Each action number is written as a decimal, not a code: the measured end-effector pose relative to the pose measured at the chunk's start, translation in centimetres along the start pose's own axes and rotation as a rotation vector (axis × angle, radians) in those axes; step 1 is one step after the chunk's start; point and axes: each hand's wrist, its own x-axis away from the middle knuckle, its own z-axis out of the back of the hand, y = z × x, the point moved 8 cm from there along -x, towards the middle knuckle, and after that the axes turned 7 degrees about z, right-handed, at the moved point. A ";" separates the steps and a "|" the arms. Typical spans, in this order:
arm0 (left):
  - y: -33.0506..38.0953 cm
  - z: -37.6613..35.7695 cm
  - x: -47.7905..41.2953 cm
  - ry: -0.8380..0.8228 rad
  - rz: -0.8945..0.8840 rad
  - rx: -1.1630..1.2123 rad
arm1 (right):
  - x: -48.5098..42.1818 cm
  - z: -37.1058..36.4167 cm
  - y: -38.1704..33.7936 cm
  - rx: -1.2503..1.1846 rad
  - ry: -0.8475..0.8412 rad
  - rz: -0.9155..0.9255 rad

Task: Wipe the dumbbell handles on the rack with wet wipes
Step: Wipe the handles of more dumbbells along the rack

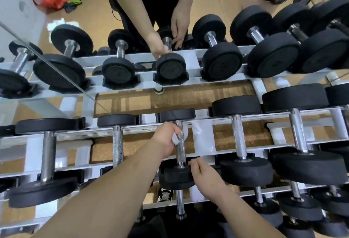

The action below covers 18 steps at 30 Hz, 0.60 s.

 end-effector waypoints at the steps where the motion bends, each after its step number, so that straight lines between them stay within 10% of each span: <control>1: -0.7 0.1 0.3 0.000 0.003 -0.056 | 0.0 0.0 0.0 0.006 -0.001 -0.003; 9: -5.3 0.4 4.4 -0.081 0.035 -0.514 | 0.2 0.0 -0.1 0.017 -0.003 -0.015; 18: -2.1 4.1 10.6 -0.382 -0.015 0.130 | 1.7 1.9 -2.3 -0.563 0.037 -0.203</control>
